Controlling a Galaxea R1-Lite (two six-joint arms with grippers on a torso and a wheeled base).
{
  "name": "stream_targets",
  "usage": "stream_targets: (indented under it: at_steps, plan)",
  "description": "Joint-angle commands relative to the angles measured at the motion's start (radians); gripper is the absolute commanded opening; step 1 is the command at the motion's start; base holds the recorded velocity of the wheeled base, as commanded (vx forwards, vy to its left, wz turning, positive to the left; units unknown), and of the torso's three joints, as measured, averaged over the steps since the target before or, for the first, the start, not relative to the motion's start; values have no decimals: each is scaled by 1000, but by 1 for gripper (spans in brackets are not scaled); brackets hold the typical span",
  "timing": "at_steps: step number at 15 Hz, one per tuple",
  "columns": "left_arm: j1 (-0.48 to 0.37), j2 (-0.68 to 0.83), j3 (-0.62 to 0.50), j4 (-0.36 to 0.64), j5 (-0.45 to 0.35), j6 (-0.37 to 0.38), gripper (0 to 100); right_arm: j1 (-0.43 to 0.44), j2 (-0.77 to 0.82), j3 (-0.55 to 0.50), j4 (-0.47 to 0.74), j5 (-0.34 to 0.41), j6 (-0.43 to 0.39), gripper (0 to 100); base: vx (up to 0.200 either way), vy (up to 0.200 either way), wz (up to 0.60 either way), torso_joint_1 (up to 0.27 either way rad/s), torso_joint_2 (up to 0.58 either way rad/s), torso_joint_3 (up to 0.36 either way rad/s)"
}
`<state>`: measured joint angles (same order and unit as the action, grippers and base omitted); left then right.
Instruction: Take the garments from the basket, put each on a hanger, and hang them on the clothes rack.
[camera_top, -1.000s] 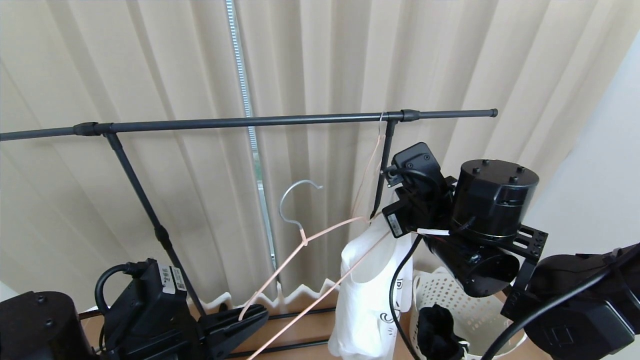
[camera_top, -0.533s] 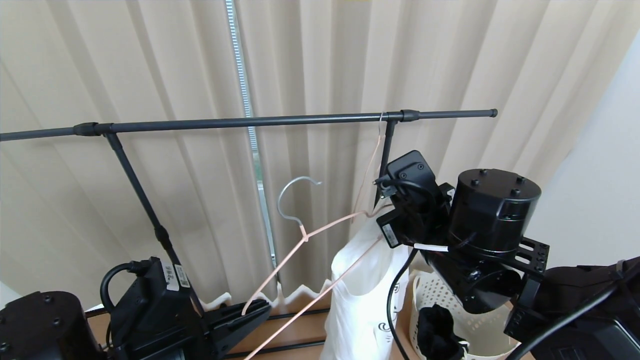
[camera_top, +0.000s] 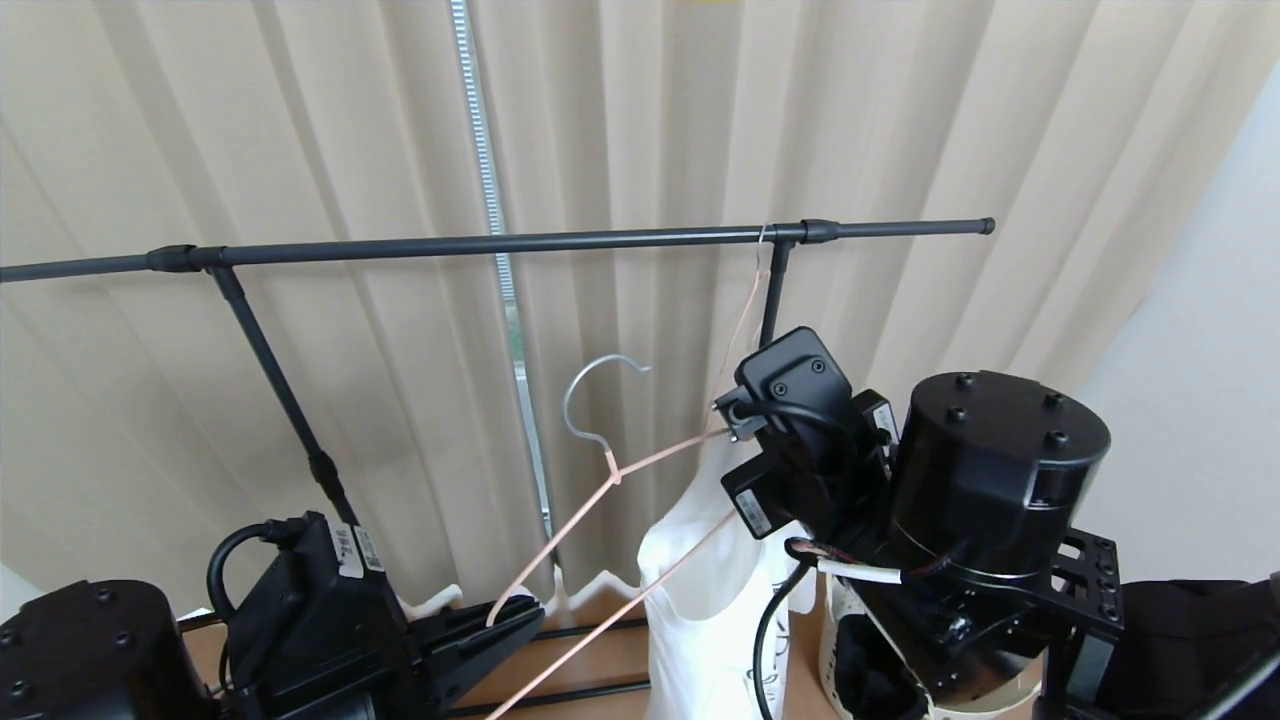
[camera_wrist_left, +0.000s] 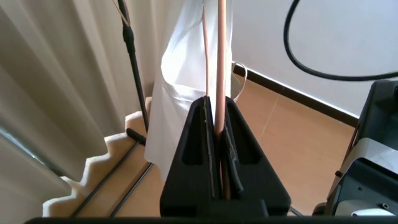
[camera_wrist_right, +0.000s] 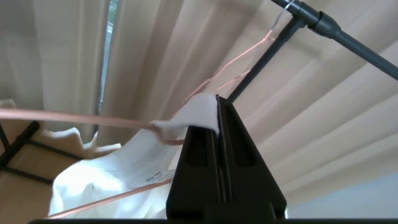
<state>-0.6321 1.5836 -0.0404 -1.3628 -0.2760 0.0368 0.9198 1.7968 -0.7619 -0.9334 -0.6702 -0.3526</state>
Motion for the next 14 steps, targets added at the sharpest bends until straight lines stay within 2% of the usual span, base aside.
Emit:
stream_targets:
  at_steps: [1, 10, 14]
  plan:
    - [2, 12, 4, -15, 0, -2, 0, 51, -13, 9, -1, -9, 1, 0, 0, 0, 0, 0, 0, 0]
    - [2, 13, 5, -33, 1, -9, 0, 171, -16, 0, -4, -26, 44, 0, 0, 0, 0, 0, 0, 0]
    - [2, 12, 5, -36, 1, -15, 0, 197, -16, -13, -76, -26, 50, 0, 0, 0, 0, 0, 0, 0]
